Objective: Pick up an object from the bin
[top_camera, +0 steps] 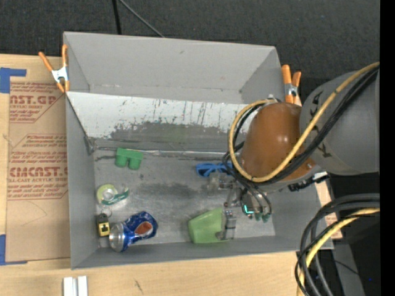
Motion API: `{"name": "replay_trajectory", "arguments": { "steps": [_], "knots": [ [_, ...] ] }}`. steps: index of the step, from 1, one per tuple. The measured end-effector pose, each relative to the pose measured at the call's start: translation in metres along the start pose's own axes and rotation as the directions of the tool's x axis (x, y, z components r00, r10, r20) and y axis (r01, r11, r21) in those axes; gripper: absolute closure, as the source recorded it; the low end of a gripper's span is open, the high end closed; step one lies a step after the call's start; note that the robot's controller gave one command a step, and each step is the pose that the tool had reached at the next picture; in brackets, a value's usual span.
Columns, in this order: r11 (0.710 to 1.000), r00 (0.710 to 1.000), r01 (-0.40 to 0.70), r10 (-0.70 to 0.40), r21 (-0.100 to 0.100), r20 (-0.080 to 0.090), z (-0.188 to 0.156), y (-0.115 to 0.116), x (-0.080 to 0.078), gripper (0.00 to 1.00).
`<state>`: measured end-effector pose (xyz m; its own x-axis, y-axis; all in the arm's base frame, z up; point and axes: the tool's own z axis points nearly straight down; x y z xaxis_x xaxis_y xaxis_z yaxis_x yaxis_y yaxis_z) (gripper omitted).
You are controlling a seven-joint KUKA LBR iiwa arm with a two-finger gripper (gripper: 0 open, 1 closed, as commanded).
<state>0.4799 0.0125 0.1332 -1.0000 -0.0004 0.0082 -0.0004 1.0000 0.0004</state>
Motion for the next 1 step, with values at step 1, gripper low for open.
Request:
{"name": "replay_trajectory", "arguments": {
  "steps": [1],
  "knots": [
    [1.000,0.999,-0.027,0.028,-0.003,0.018,0.0653,0.0250,-0.0019,0.00]
  ]
}}
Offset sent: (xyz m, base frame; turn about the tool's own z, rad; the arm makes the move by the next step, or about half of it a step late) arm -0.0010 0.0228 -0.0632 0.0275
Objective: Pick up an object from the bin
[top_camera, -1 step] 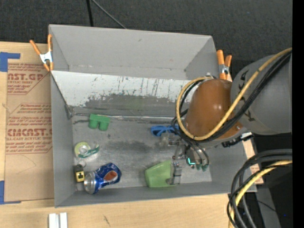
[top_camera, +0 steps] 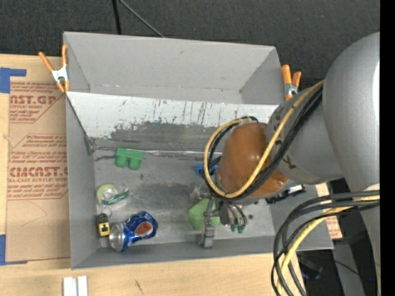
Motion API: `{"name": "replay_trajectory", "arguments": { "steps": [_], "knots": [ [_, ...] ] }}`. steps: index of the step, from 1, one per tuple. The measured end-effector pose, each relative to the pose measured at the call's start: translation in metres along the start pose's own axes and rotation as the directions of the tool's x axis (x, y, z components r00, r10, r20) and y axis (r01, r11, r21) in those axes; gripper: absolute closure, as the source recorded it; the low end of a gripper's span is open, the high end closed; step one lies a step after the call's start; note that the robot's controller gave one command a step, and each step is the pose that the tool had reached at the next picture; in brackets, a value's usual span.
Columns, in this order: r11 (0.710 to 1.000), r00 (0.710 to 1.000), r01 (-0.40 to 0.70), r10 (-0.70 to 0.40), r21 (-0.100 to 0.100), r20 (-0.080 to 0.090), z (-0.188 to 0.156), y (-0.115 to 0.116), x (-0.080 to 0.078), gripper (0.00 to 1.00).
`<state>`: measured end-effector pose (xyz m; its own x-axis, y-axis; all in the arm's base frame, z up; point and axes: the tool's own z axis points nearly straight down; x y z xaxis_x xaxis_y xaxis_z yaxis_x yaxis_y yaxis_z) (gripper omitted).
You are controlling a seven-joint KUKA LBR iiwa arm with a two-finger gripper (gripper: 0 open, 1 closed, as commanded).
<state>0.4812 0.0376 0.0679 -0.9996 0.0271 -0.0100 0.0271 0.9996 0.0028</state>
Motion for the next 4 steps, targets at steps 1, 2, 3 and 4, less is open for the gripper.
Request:
{"name": "replay_trajectory", "arguments": {
  "steps": [1,2,3,4],
  "knots": [
    [1.000,1.000,0.003,-0.003,0.003,-0.007,-0.033,-0.015,-0.002,0.00],
    [1.000,1.000,-0.018,0.018,0.002,-0.010,-0.043,-0.022,-0.001,0.00],
    [0.999,0.999,0.032,-0.032,0.002,-0.007,0.000,-0.008,-0.002,0.00],
    [1.000,1.000,0.031,-0.031,0.001,-0.003,-0.001,-0.007,-0.003,0.00]
  ]
}}
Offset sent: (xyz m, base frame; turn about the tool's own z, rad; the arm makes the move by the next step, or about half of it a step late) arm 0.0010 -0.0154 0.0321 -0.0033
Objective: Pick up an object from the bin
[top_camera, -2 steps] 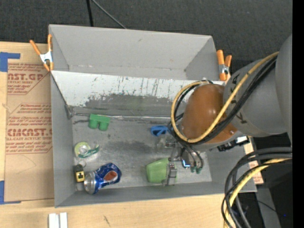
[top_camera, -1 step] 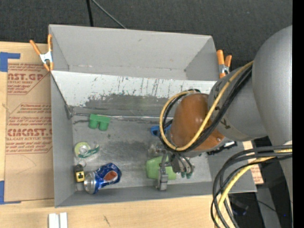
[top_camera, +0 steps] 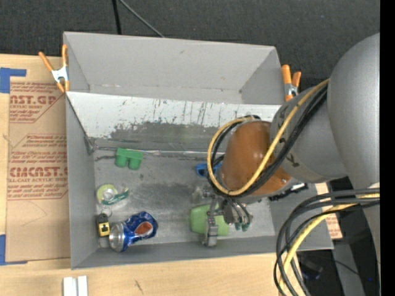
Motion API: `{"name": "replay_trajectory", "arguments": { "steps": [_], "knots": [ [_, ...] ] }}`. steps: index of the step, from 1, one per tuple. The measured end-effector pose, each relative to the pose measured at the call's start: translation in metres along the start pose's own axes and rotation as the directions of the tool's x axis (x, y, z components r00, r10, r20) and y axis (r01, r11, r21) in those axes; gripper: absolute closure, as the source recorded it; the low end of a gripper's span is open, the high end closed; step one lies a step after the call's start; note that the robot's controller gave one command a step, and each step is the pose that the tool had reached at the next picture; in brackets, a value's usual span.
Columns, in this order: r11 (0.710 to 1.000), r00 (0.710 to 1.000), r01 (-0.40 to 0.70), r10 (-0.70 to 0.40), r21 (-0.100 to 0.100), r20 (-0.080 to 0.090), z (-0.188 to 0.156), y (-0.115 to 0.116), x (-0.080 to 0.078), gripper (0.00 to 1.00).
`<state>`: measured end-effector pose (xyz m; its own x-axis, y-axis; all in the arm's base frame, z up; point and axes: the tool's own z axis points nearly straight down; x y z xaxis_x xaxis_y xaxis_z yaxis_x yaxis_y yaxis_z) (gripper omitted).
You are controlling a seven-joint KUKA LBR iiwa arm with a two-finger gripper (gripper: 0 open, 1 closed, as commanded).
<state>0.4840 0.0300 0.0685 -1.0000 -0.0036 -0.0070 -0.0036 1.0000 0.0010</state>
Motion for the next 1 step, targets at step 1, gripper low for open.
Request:
{"name": "replay_trajectory", "arguments": {
  "steps": [1],
  "knots": [
    [1.000,1.000,0.000,0.000,0.000,-0.004,0.0008,0.0000,0.0013,1.00]
  ]
}}
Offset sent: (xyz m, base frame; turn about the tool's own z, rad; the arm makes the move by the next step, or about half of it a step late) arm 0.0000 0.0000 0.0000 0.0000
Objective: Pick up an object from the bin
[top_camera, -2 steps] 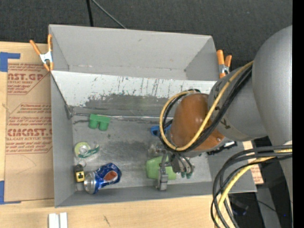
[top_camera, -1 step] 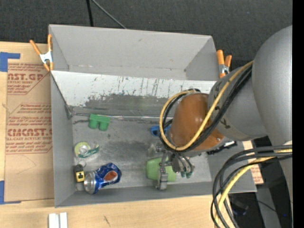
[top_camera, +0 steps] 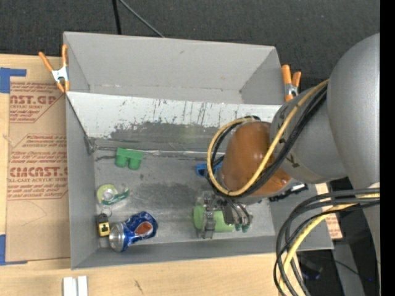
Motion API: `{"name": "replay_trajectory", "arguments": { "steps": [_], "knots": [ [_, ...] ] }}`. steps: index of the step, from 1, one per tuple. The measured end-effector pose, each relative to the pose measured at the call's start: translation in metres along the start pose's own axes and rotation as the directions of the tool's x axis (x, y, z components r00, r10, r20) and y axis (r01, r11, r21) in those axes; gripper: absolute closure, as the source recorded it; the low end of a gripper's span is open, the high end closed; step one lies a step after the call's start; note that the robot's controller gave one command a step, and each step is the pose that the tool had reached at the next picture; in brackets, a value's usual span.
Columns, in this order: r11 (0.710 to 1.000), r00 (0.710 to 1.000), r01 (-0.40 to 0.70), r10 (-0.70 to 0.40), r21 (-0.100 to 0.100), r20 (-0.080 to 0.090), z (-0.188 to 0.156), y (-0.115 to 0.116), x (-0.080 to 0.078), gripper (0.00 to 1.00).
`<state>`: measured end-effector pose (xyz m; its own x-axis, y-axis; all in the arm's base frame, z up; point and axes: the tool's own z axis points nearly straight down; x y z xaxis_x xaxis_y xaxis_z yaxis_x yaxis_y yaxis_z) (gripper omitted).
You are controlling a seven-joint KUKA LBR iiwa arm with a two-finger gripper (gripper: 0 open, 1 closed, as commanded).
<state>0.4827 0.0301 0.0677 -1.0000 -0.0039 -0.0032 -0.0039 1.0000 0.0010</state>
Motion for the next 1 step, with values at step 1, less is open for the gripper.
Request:
{"name": "replay_trajectory", "arguments": {
  "steps": [1],
  "knots": [
    [1.000,1.000,0.000,0.000,0.000,0.005,-0.1072,0.0006,-0.0022,1.00]
  ]
}}
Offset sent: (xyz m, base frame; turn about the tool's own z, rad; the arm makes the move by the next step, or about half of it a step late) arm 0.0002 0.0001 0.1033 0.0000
